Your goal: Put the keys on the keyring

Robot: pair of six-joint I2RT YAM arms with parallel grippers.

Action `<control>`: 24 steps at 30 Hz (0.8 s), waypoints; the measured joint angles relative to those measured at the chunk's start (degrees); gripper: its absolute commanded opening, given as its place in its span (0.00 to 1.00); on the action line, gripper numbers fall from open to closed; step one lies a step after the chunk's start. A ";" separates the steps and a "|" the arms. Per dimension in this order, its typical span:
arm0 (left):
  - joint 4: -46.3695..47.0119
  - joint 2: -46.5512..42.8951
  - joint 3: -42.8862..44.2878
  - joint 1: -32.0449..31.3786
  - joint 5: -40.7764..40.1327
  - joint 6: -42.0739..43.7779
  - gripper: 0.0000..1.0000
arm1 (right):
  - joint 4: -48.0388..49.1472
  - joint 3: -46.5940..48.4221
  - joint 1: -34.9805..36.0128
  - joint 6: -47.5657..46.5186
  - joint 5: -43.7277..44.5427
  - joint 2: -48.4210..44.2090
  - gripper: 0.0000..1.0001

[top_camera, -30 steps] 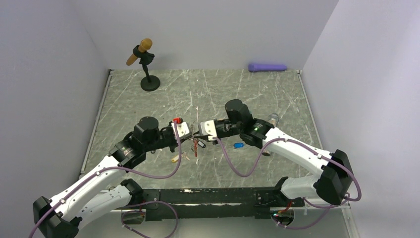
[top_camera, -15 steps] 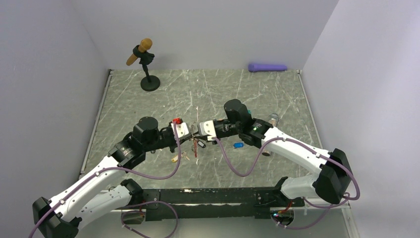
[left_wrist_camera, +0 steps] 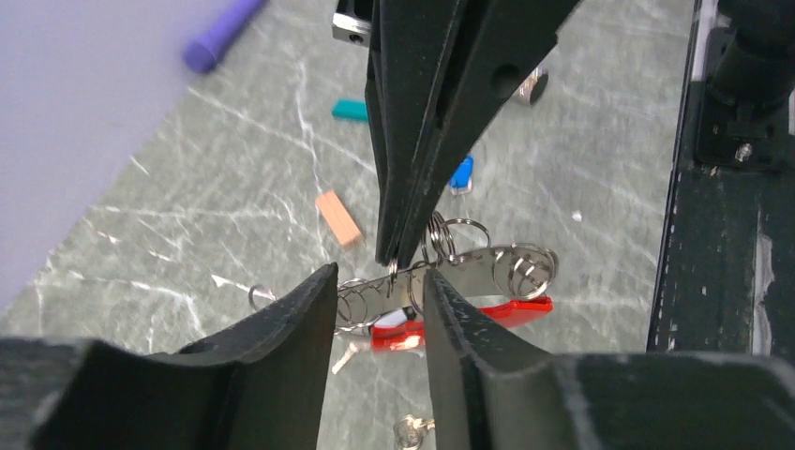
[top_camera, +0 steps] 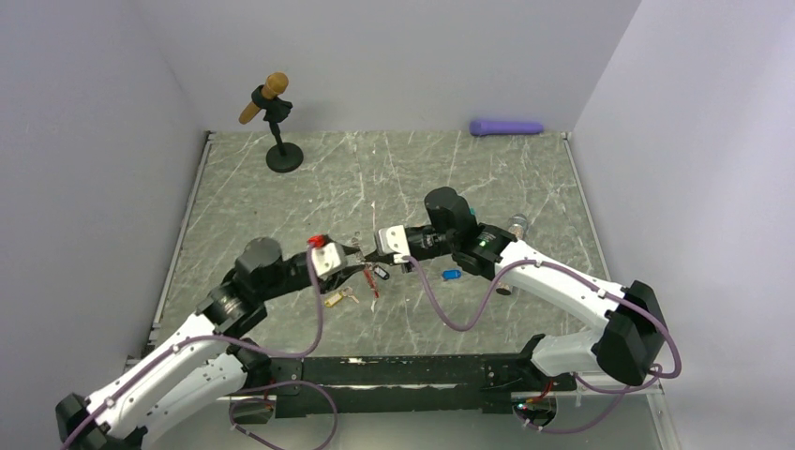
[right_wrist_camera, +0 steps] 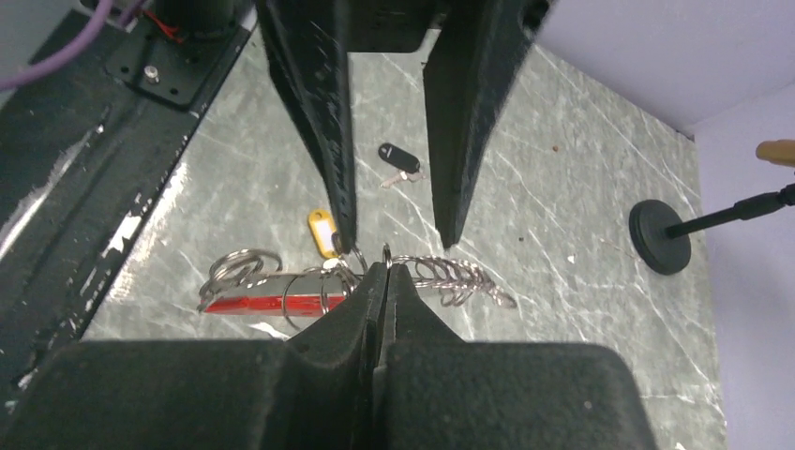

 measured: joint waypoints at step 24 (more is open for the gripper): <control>22.91 -17.53 -14.97 0.00 -1.57 -8.48 0.31 | 23.50 -11.87 -0.39 14.40 -4.22 -10.56 0.00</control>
